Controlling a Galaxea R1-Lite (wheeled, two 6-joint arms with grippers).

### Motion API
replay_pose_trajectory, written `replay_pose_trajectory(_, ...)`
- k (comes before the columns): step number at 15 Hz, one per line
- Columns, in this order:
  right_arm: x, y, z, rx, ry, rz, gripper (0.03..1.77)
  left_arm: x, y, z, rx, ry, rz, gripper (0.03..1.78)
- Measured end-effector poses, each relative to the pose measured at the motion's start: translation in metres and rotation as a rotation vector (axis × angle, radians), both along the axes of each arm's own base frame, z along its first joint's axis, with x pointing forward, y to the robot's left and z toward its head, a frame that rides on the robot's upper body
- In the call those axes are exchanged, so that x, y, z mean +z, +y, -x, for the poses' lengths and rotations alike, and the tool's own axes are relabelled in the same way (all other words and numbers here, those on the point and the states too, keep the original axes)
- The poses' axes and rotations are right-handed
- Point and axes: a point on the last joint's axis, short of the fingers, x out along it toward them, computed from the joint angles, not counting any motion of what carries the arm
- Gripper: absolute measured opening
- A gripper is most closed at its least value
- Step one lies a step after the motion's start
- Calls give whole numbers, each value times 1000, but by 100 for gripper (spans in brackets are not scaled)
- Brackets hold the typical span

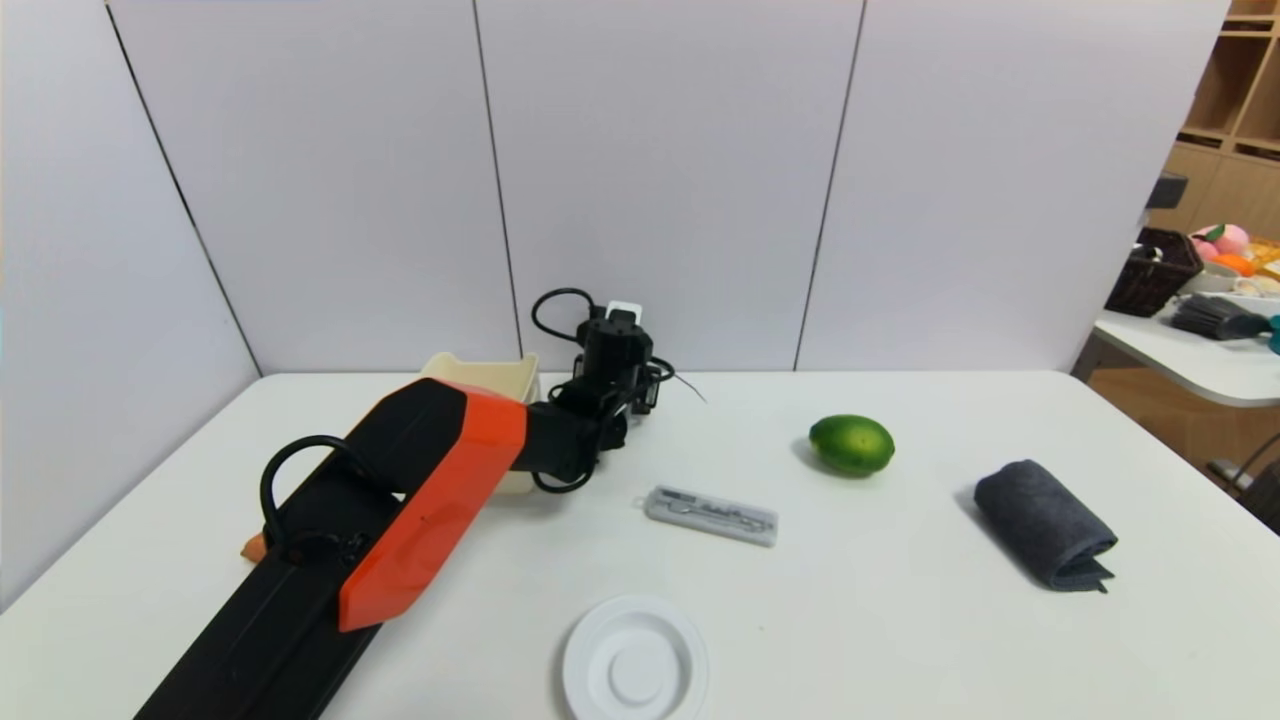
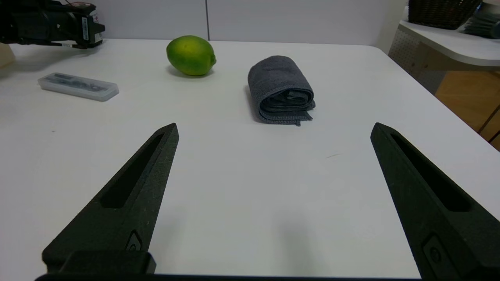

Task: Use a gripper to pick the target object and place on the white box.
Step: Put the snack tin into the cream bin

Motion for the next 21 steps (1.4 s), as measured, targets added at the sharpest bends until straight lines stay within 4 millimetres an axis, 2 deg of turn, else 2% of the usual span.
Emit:
replay_pose_trajectory(3, 0, 0, 0, 0, 0, -1, 170, 9, 1, 1, 5, -10, 7, 76)
replay_pose_trajectory(7, 0, 0, 0, 0, 0, 0, 170, 45, 4, 7, 16, -61, 35, 76)
replay_pose_trajectory(12, 0, 0, 0, 0, 0, 0, 170, 124, 13, 27, 36, -198, 116, 76)
replay_pose_trajectory(16, 0, 0, 0, 0, 0, 0, 170, 199, 29, 54, 36, -367, 219, 76)
replay_pose_trajectory(19, 0, 0, 0, 0, 0, -1, 170, 249, 50, 79, 42, -440, 238, 76)
replay_pose_trajectory(21, 0, 0, 0, 0, 0, 0, 170, 270, 68, 98, 51, -421, 211, 76)
